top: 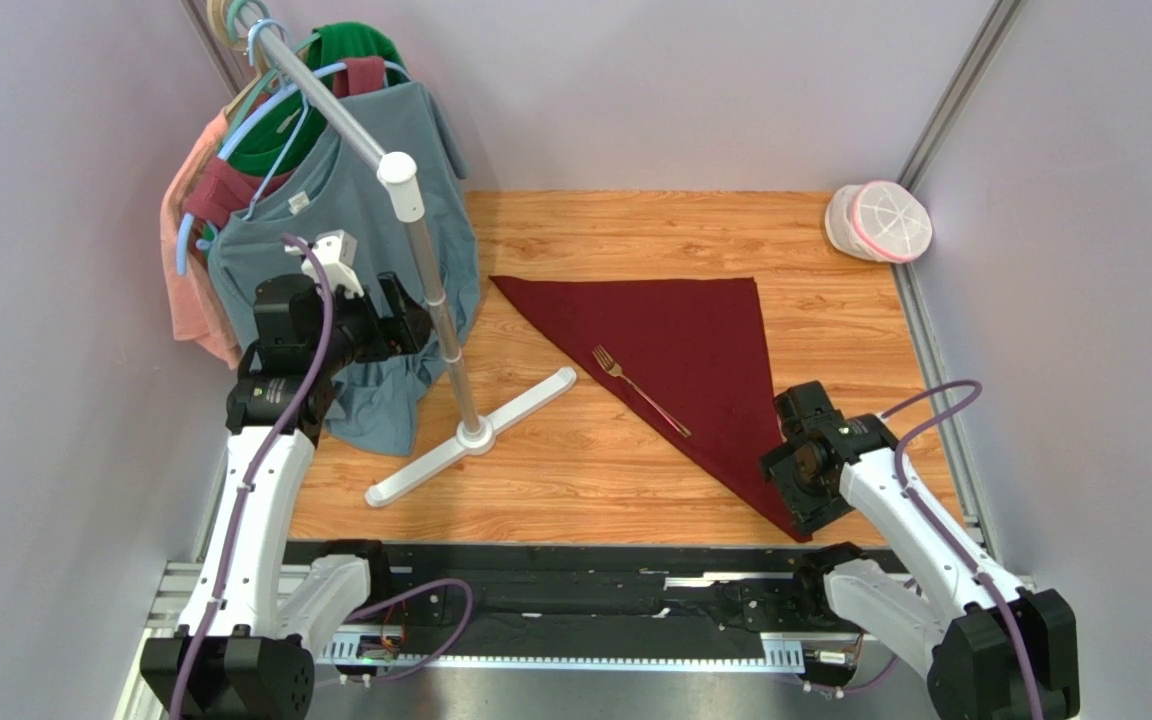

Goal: Fold the napkin, place the utensils inside, and roll it up
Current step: Fold the napkin

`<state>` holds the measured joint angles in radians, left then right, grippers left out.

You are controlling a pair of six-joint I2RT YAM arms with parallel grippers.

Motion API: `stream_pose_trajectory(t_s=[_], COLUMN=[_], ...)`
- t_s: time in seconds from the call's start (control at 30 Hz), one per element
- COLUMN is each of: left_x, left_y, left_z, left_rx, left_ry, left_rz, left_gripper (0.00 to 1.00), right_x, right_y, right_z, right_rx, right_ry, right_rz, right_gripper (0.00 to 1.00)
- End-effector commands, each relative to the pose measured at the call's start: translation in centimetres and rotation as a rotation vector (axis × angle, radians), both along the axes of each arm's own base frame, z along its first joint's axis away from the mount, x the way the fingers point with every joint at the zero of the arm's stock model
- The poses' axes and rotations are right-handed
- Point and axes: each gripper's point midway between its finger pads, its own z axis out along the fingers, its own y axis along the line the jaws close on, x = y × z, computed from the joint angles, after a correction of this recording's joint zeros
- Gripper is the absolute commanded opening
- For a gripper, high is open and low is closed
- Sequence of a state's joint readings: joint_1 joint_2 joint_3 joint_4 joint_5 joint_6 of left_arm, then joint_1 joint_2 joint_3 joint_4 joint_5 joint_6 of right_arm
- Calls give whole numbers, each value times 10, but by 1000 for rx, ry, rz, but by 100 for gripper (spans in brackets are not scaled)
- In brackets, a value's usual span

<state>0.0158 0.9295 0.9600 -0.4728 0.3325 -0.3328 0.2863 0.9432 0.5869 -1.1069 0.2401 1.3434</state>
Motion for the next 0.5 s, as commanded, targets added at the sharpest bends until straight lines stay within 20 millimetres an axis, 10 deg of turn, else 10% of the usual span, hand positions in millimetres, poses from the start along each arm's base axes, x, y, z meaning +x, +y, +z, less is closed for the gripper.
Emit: stream_pose_trajectory(t_s=[0.0, 0.17, 0.47], left_x=[2, 3, 2], left_y=[-2, -3, -4], left_z=[7, 7, 7], left_rx=[-16, -17, -24], left_ry=[-18, -18, -13], left_rz=[-11, -12, -17], left_gripper=[92, 92, 92], right_x=[-6, -21, -34], right_y=[-10, 9, -13], right_z=[7, -4, -6], right_rx=[-25, 122, 40], right_ry=[7, 7, -15], right_rz=[-71, -185, -302], right_gripper=[72, 70, 66])
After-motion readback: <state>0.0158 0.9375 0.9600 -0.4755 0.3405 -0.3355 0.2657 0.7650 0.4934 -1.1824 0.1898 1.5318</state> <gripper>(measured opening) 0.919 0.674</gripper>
